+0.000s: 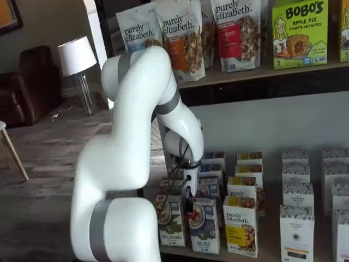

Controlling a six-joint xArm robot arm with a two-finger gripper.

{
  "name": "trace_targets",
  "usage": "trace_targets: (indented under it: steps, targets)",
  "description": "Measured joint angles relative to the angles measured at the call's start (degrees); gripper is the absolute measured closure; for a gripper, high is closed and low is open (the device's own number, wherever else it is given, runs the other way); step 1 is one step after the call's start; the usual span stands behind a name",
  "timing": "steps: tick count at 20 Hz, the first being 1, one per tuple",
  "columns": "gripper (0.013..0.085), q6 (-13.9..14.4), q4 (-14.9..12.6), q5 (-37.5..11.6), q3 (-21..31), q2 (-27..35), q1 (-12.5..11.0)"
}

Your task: Pick up the blue and white box that is on the bottom shelf, the second box from the left

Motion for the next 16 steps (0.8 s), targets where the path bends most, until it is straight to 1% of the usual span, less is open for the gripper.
trace_targets:
  steps: [5, 7, 9, 10, 16]
  targets:
    - [0.013, 1.2, -0.1, -2.3, 0.9, 0.3, 1.5]
    - [0.013, 0.7, 1.0, -3.3, 1.2, 0.5, 2.0]
    - [0.013, -0.7, 2.9, -4.8, 1.5, 0.6, 2.4]
    - [0.013, -1.0, 3.3, -5.2, 1.5, 0.7, 2.5]
    - [0.013, -1.3, 3.8, -5.6, -0.3, 2.2, 2.6]
